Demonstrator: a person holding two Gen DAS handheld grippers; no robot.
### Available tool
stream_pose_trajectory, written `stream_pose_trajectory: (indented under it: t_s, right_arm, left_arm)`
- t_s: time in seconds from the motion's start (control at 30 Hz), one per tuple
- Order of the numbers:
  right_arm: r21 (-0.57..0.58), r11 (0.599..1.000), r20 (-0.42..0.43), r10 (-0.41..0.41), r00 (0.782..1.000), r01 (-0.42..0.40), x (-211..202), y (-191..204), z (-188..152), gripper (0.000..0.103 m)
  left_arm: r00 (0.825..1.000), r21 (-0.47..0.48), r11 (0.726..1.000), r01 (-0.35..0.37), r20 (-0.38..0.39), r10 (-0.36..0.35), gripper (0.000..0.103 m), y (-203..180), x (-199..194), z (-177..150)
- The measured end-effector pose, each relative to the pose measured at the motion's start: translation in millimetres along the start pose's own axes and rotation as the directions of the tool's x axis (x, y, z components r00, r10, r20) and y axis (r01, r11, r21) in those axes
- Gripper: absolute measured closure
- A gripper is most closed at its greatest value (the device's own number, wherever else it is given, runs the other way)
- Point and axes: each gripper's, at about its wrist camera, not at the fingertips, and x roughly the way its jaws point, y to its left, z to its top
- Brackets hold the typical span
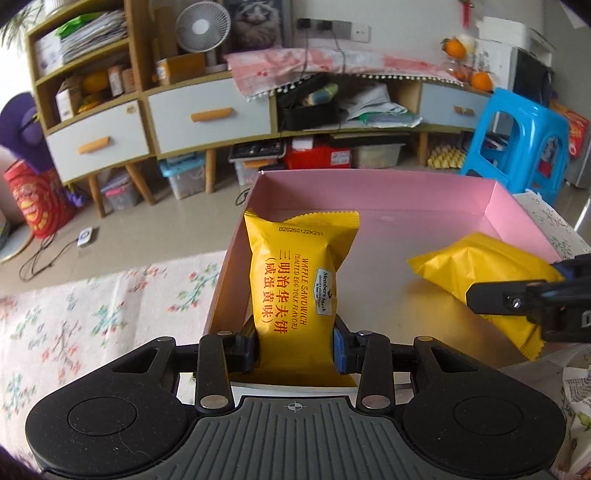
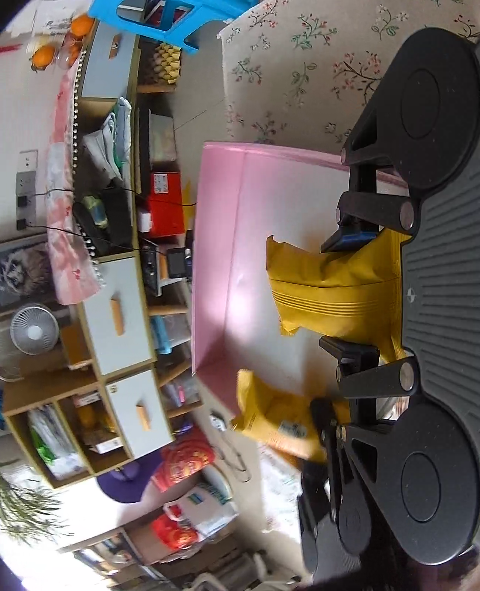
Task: Organize snacks
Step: 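Lower both yellow packets into the box and open both grippers, then withdraw both grippers from the box back over the snack pile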
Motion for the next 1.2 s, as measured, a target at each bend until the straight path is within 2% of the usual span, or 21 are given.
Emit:
stream_pose_trajectory:
  t_s: [0.2,0.43,0.6,0.63,0.67,0.73,0.9,1.03,1.2]
  right_arm:
    - [-0.049,0.999,-0.017,-0.005,1.000,0.005,-6,10,-3,0.068]
    - [-0.163,0.986,-0.022,-0.038,0.999,0.034,-10,31,-11,0.068]
    - [-0.220,0.974,-0.003,-0.049,0.999,0.047,-14,42,-14,0.067]
    - [-0.219,0.974,0.004,-0.050,0.999,0.050,-16,44,-13,0.063]
    - [-0.217,0.975,0.010,-0.051,0.999,0.051,-19,45,-13,0.054]
    - [-0.211,0.976,0.018,-0.049,0.999,0.051,-26,47,-11,0.041]
    - [-0.199,0.978,0.029,-0.059,0.998,0.063,-45,54,-12,0.031]
    - [-0.168,0.984,0.043,-0.052,0.998,0.058,-66,56,-11,0.024]
    - [-0.146,0.988,0.077,-0.040,0.996,0.051,-98,60,-12,0.019]
  left_arm:
    - [0.997,-0.052,0.997,-0.051,-0.054,0.048,0.067,7,-17,-11]
    - [0.987,-0.140,0.985,-0.105,-0.135,0.086,0.067,21,-34,-22]
    - [0.988,-0.171,0.979,-0.108,-0.131,0.086,0.063,26,-43,-30]
    - [0.989,-0.175,0.980,-0.099,-0.123,0.078,0.060,27,-44,-32]
    - [0.991,-0.173,0.982,-0.081,-0.117,0.061,0.055,28,-45,-32]
    - [0.994,-0.178,0.983,-0.052,-0.103,0.034,0.038,30,-48,-34]
    - [0.998,-0.211,0.977,-0.025,-0.068,0.011,0.017,30,-65,-35]
    - [0.999,-0.218,0.976,-0.023,-0.042,0.014,0.015,27,-85,-36]
    - [0.999,-0.235,0.972,-0.010,-0.032,0.002,0.012,26,-114,-40]
